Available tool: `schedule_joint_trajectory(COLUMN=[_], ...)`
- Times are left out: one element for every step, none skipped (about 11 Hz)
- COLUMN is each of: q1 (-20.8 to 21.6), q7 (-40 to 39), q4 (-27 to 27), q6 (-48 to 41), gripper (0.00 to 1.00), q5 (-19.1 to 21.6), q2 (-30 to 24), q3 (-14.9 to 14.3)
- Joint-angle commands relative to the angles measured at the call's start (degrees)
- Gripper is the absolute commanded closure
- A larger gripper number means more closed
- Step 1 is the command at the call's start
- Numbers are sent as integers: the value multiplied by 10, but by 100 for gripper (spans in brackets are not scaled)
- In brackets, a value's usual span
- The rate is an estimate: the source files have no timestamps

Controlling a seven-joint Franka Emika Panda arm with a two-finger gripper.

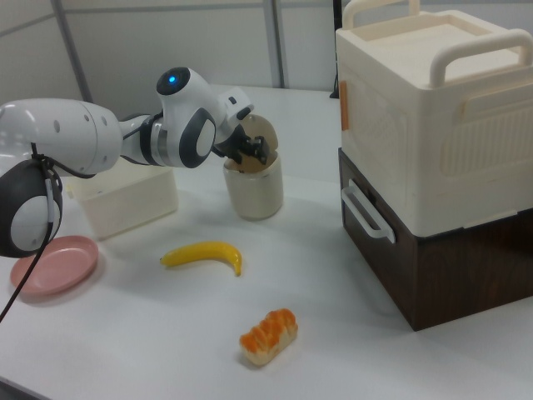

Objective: Grab it up and put it in the trash
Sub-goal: 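Open the gripper to drop the cube into the trash can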

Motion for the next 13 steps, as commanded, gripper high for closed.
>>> schedule_joint_trajectory(q1=[12,12,11,11,7,7,6,6,5,5,5,5,5], q7=[35,35,36,43,56,64,64,65,65,65,65,62,62], q4=[9,6,-8,-35,-47,-45,-42,-41,-41,-41,-41,-41,-41], q6=[5,3,-6,-30,-68,-139,-216,-282,-333,-377,-415,-445,-473], gripper=[0,0,0,0,0,0,0,0,0,0,0,0,0], q5=[-14,-12,-10,-10,-9,-9,-6,-3,-2,2,22,39,43], q2=[-2,-17,-37,-63,-90,-111,-131,-153,-171,-192,-212,-230,-243], q3=[-10,-10,-10,-11,-11,-12,-12,-12,-12,-11,-11,-12,-11])
